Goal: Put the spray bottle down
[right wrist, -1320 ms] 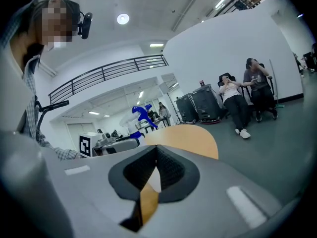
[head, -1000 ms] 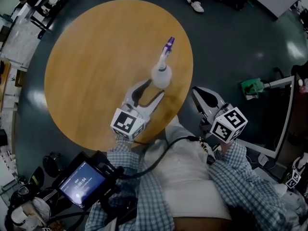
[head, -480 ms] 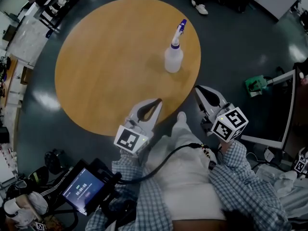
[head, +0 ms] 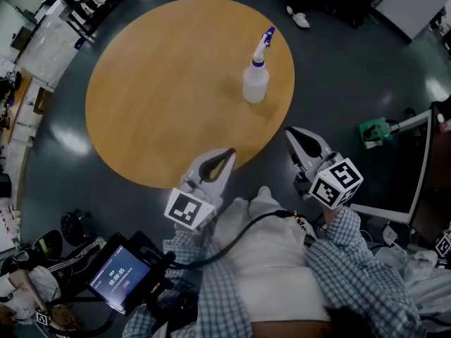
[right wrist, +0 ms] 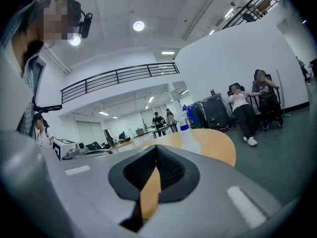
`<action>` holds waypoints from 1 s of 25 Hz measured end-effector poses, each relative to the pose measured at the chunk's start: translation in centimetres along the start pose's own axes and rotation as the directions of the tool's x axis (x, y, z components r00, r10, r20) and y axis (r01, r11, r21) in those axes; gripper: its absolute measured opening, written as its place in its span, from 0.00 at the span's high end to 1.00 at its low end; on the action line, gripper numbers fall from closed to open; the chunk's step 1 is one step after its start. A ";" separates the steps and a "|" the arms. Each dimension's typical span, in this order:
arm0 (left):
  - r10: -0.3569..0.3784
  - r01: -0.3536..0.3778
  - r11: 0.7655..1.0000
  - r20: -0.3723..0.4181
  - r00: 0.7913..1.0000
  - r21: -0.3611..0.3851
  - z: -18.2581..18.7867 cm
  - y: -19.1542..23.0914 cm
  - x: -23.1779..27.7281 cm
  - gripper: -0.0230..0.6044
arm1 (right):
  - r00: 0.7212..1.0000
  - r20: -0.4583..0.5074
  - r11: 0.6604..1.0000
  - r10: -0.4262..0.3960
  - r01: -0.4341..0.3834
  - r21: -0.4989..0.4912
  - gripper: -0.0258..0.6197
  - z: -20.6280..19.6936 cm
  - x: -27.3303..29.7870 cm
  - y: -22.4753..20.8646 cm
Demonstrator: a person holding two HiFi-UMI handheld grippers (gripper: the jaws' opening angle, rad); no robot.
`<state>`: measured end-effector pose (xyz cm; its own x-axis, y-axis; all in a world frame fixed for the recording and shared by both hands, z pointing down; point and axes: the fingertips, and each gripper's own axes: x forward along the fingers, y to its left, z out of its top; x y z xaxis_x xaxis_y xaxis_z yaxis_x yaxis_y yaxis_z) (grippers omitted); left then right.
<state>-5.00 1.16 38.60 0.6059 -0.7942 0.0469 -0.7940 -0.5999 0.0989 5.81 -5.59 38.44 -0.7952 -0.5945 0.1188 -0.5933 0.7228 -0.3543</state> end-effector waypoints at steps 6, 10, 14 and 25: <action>0.010 -0.010 1.000 -0.001 1.000 0.003 0.0 0.2 0.1 0.96 | 1.000 -0.009 1.000 0.027 -0.027 0.004 0.96 -0.4 0.9 0.4; 0.021 -0.021 1.000 -0.002 1.000 0.007 0.0 0.5 0.1 0.96 | 0.999 -0.014 0.999 0.038 -0.038 0.002 0.96 -0.5 1.0 0.5; 0.020 -0.019 1.000 -0.019 1.000 0.025 -0.4 0.4 0.0 0.96 | 0.999 -0.019 0.999 0.041 -0.041 0.002 0.96 -0.6 1.1 0.5; 0.017 -0.017 1.000 -0.020 1.000 0.009 -0.3 0.4 0.2 0.96 | 0.999 -0.026 0.999 0.047 -0.046 0.001 0.96 -0.4 1.0 0.6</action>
<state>-5.17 0.82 38.91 0.5929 -0.8024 0.0683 -0.8047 -0.5870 0.0894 4.62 -5.60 38.76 -0.8249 -0.5509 0.1262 -0.5556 0.7494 -0.3601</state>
